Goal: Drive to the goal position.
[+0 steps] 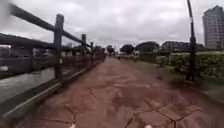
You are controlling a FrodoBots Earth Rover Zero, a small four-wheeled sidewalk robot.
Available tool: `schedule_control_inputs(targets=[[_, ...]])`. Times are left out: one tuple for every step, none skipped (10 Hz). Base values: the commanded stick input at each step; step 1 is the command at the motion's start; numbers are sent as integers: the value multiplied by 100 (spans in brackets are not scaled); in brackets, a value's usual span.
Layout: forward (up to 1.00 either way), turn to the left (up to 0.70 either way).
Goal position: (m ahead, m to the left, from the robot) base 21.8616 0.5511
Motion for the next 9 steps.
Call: schedule_control_inputs(targets=[[85,1],[85,1],[85,1],[85,1],[85,1],[85,1],[85,1],[85,1],[85,1]])
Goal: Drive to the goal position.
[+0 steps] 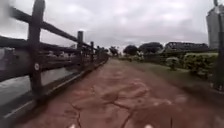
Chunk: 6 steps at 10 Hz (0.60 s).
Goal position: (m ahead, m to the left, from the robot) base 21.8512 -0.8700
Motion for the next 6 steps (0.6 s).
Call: schedule_control_inputs(targets=[[85,1],[85,1],[85,1],[85,1],[85,1],[85,1]])
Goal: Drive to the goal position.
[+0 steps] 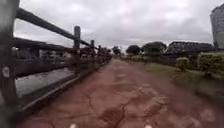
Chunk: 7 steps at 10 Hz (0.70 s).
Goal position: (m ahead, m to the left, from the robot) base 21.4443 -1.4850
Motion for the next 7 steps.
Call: schedule_control_inputs(targets=[[85,1],[85,1],[85,1],[85,1],[85,-1],[85,-9],[85,-20]])
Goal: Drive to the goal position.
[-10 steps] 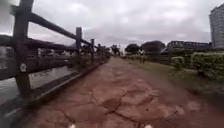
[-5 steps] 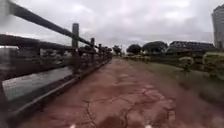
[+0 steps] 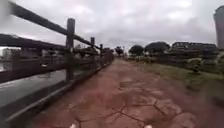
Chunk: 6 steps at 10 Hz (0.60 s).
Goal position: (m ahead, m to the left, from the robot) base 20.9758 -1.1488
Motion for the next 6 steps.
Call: schedule_control_inputs(targets=[[85,-28],[85,-32],[85,-33],[85,-33],[85,-33],[85,-33]])
